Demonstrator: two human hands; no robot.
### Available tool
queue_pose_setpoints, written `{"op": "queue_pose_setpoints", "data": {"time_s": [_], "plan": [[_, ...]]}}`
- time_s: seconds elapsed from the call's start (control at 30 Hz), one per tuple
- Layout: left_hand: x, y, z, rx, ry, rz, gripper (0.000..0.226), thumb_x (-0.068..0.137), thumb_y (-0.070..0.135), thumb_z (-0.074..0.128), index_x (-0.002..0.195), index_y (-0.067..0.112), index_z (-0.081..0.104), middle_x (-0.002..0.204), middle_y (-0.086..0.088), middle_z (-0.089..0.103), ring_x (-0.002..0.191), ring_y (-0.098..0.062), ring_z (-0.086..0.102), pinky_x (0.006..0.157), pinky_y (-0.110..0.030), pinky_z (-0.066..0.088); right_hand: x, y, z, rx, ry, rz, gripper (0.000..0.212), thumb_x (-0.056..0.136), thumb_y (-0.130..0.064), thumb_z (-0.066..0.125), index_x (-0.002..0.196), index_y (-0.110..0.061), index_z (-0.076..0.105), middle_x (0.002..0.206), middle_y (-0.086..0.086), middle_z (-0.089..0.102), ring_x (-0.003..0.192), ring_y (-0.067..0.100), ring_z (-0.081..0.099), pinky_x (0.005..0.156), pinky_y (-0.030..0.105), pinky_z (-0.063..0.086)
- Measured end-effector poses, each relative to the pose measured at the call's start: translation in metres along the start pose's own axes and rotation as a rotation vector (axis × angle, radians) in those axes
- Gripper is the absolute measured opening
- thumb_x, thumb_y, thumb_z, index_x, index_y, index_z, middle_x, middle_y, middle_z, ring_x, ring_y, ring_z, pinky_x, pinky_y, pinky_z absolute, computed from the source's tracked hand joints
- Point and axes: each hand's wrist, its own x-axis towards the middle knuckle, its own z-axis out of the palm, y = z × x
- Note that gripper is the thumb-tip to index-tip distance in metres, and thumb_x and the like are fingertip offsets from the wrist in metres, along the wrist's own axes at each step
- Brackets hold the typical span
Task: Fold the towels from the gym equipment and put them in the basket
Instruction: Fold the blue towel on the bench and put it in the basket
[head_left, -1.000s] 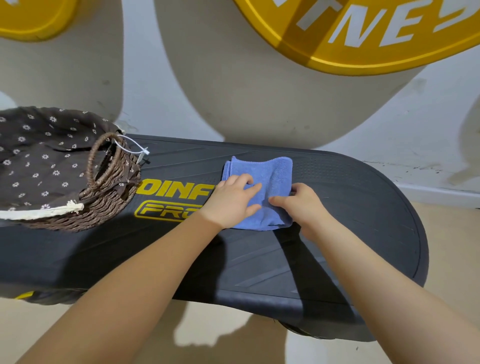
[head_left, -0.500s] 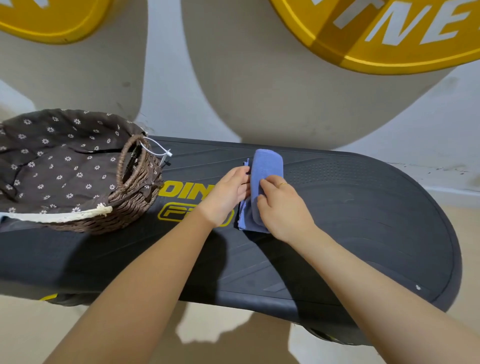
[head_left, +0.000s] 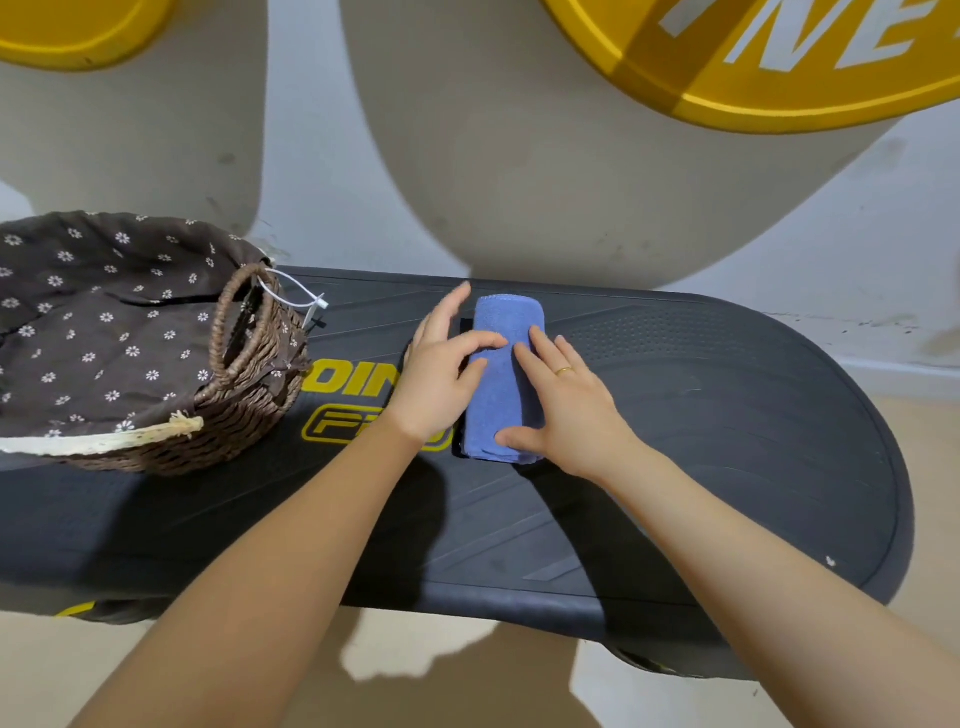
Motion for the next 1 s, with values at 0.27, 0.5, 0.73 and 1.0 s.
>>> {"op": "queue_pose_setpoints", "data": {"time_s": [0.27, 0.5, 0.73, 1.0], "plan": [[0.004, -0.008, -0.013, 0.341, -0.575, 0.133, 0.094, 0.084, 0.05, 0.057, 0.148, 0.015, -0.002, 0.156, 0.004, -0.011, 0.14, -0.004, -0.011, 0.116, -0.024, -0.003, 0.002, -0.001, 0.007, -0.012, -0.032, -0.029, 0.095, 0.085, -0.045, 0.055, 0.149, -0.013, -0.007, 0.158, -0.001, -0.016, 0.146, 0.015, -0.015, 0.118, 0.037, -0.001], [0.003, -0.014, -0.008, 0.184, -0.606, 0.077, 0.096, 0.085, 0.044, 0.06, 0.147, 0.016, -0.009, 0.156, 0.005, -0.016, 0.135, 0.002, -0.017, 0.114, -0.021, -0.002, 0.038, 0.003, -0.001, 0.174, -0.115, 0.011, 0.064, 0.098, -0.041, 0.023, 0.149, -0.018, -0.008, 0.156, -0.007, -0.019, 0.143, 0.006, -0.018, 0.118, 0.038, -0.013], [0.006, -0.01, -0.012, 0.249, -0.666, 0.041, 0.115, 0.074, 0.053, 0.068, 0.146, 0.022, -0.015, 0.153, 0.013, -0.02, 0.131, 0.007, -0.019, 0.114, -0.024, 0.0, 0.08, 0.01, 0.0, 0.099, -0.036, 0.087, 0.065, 0.099, -0.049, 0.014, 0.15, -0.013, -0.005, 0.158, 0.0, -0.012, 0.146, 0.013, -0.012, 0.117, 0.04, -0.009], [0.003, 0.012, -0.017, 0.387, -0.586, -0.021, 0.122, 0.065, 0.056, 0.074, 0.148, 0.017, -0.006, 0.156, 0.008, -0.012, 0.14, 0.0, -0.009, 0.115, -0.019, -0.001, 0.006, 0.026, 0.01, 0.039, -0.137, -0.142, 0.068, 0.1, -0.036, 0.027, 0.147, -0.007, -0.011, 0.156, 0.006, -0.022, 0.145, 0.016, -0.016, 0.12, 0.034, -0.002]]}}
